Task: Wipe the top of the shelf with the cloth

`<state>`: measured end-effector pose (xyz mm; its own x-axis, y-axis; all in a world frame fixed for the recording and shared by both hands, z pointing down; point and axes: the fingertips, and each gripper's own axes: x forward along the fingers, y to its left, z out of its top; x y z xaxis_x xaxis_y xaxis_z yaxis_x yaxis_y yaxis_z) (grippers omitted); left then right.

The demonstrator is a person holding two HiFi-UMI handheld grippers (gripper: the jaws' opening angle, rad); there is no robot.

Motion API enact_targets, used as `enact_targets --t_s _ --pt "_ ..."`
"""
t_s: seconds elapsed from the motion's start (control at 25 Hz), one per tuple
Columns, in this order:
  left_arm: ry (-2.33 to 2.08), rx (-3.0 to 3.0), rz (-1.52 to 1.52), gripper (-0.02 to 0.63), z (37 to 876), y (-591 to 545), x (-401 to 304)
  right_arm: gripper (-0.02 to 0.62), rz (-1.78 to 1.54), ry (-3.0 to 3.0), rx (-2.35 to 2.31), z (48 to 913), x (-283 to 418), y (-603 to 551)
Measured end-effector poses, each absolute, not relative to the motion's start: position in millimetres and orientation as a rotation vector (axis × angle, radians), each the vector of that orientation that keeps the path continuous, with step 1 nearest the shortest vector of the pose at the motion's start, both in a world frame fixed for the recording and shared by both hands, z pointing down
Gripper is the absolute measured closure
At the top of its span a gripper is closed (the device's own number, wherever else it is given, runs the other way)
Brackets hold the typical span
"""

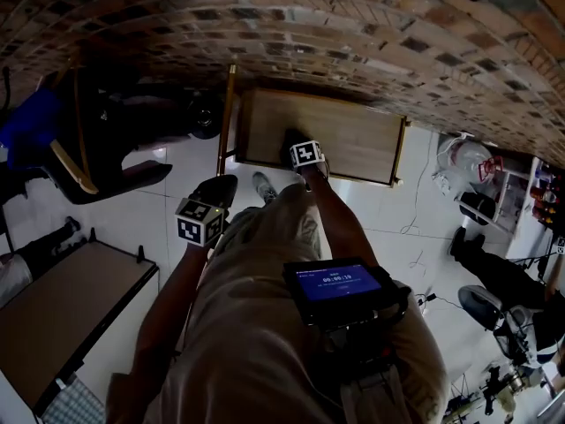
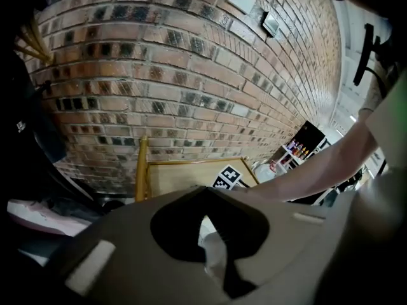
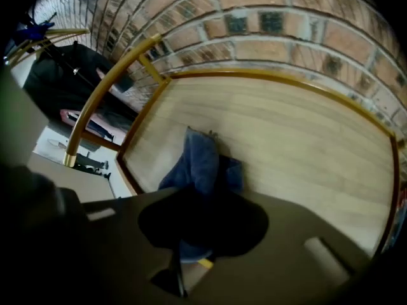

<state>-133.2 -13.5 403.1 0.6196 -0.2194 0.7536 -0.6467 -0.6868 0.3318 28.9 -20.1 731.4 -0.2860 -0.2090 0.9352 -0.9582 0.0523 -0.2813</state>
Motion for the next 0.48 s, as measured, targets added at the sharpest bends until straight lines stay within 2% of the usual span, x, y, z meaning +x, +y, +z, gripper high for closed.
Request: enact_targets --t_s 0.48 --pt "-0.581 2.295 0.965 0.627 386 0 -59 0.52 1.343 -1.446 1.314 728 168 62"
